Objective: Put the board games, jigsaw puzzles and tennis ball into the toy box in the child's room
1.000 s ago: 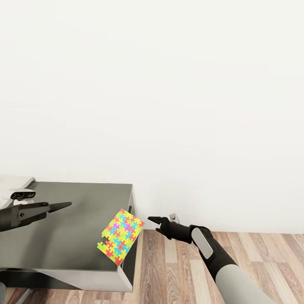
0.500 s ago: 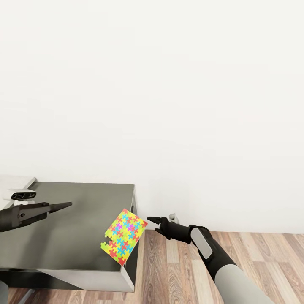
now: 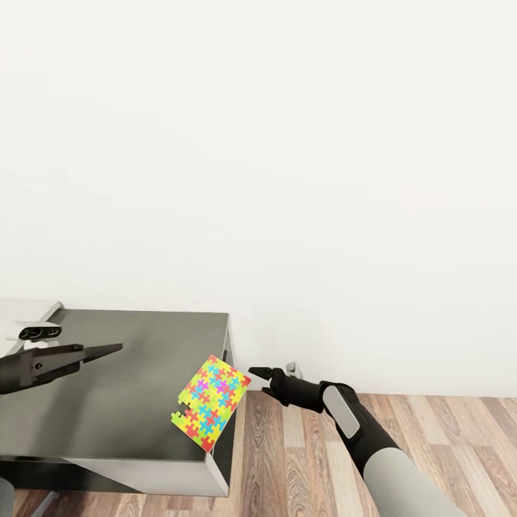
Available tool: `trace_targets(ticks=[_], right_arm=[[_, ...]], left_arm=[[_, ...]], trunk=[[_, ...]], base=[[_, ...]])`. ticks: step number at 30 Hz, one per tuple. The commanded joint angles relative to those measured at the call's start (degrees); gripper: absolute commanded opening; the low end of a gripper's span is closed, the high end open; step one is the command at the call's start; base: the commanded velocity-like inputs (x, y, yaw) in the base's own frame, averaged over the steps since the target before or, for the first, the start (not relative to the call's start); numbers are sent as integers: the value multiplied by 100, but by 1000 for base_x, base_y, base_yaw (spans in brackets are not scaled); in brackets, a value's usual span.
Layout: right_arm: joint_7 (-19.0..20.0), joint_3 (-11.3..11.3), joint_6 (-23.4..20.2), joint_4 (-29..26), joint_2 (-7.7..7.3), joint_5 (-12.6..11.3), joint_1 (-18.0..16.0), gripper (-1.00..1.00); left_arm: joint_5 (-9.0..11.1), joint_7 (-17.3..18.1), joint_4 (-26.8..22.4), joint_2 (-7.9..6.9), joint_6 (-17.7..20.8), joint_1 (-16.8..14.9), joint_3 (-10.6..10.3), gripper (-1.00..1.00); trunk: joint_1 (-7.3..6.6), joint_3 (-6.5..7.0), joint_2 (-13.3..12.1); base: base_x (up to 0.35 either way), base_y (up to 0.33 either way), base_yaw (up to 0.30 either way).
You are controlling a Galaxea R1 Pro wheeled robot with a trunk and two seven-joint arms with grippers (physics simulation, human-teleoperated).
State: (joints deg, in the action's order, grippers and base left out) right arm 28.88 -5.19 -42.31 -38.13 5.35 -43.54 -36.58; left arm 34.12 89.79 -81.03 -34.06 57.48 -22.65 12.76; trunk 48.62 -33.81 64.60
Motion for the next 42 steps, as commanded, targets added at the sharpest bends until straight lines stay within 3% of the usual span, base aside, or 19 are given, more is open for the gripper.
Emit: trace_targets(ticks=[1,40,42], right_arm=[[5,1,-22,-1,0,-6,-4,100],[-22,-8,-15,-1,1,-6,-16,100],[-22,-8,-14,-1,1,-4,-16,100]], left_arm=[[-1,21,-1,-1,61,-3,-1,100],[2,21,-1,-4,61,32,7,100],[2,21,-1,-4,61,32,7,100]], trunk=[[0,-5,3],[0,-5,3],[44,-41,84]], base=[[0,0,0],[0,28,0],[0,0,0]])
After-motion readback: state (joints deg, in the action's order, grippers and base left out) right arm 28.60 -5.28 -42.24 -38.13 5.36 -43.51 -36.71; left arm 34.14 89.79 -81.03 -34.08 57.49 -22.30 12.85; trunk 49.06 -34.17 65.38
